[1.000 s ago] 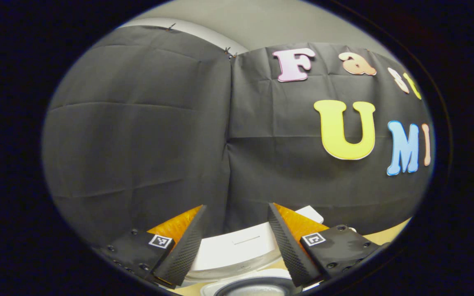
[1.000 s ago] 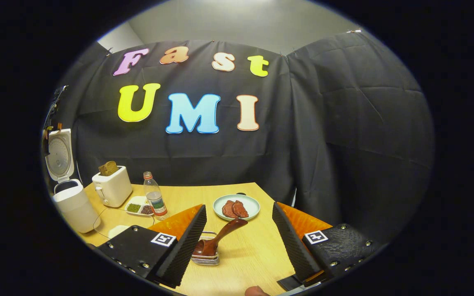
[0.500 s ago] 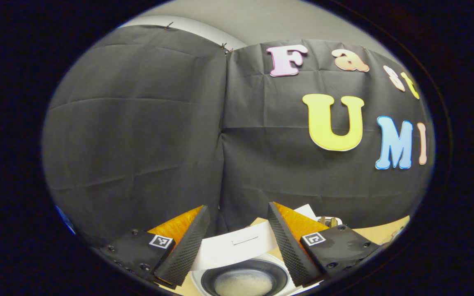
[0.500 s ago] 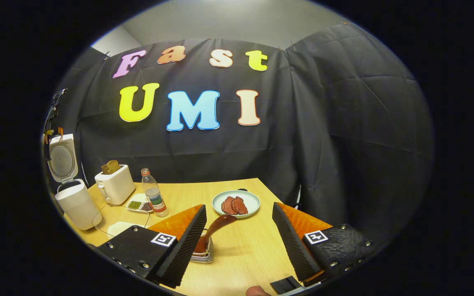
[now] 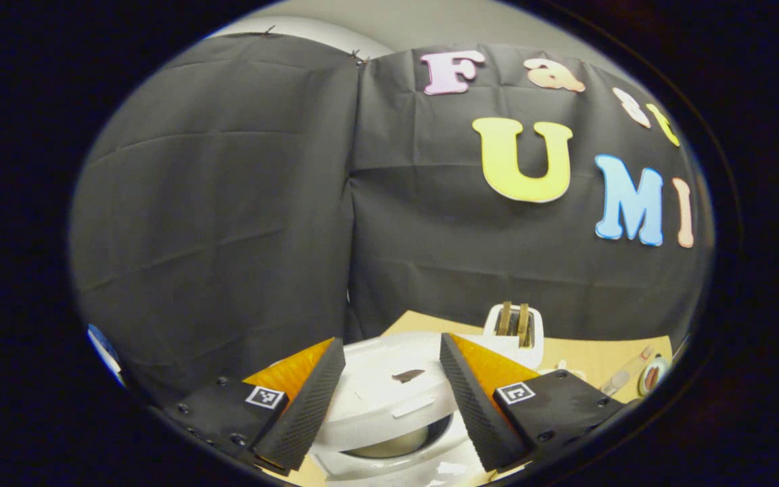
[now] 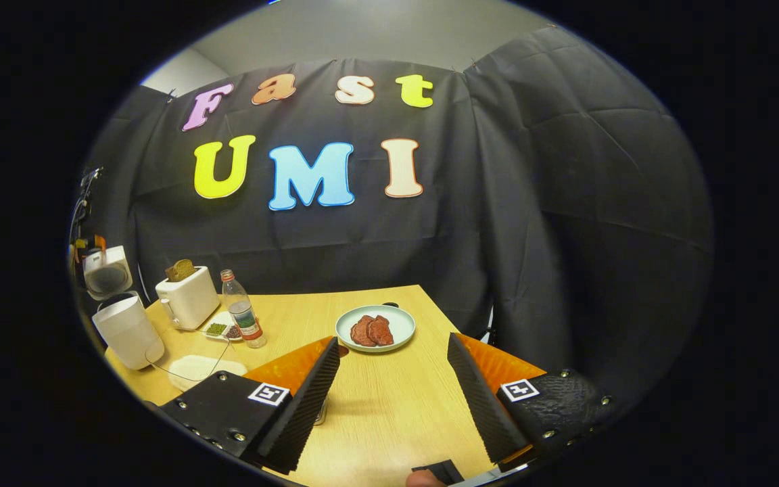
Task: Close the left gripper, press the button to open the rice cooker; take a wooden spoon from the chopstick holder with the right hand, scoop a spoonful of rice and pour it into the rice cooker, then put the wooden spoon back into the chopstick holder.
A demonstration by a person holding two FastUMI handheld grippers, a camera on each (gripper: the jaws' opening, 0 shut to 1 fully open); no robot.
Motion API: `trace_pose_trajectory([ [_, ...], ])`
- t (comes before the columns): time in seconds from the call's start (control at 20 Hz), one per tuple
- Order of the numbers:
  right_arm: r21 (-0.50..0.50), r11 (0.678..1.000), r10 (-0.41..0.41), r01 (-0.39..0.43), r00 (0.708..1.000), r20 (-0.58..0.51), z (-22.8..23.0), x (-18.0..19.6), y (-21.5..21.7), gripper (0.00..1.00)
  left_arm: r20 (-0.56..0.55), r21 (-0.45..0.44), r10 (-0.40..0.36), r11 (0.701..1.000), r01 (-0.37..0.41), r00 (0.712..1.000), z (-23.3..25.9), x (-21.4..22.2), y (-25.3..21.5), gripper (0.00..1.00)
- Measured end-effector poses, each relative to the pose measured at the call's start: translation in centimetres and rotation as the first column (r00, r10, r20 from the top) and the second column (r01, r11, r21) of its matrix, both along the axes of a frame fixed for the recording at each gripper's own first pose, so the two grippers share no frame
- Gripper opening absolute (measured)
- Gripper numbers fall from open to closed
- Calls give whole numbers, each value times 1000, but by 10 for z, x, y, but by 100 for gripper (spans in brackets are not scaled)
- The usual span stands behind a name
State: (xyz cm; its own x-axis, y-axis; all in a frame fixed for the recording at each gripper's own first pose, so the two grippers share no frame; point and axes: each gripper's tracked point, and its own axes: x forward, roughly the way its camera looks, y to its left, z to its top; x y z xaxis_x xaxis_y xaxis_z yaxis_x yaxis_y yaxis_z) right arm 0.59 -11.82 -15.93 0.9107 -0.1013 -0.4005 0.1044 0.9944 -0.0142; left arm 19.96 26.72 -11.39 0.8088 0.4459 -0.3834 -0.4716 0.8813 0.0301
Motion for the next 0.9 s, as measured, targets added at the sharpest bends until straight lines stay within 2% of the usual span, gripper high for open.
trace_pose_trajectory([
  [0.1,-5,1000,8,-8,1000,-5,-2,0,-7,98,-36,8,-13,1000,14,999,-20,-9,-13,98],
  [0.6,3,1000,16,-16,1000,-21,-9,-2,-17,98,-113,-91,-10,996,-1,994,-67,-33,-34,97],
  [0.9,13,1000,18,-17,999,-27,-10,-2,-5,98,-172,-53,-54,998,45,984,-97,-44,-41,98],
])
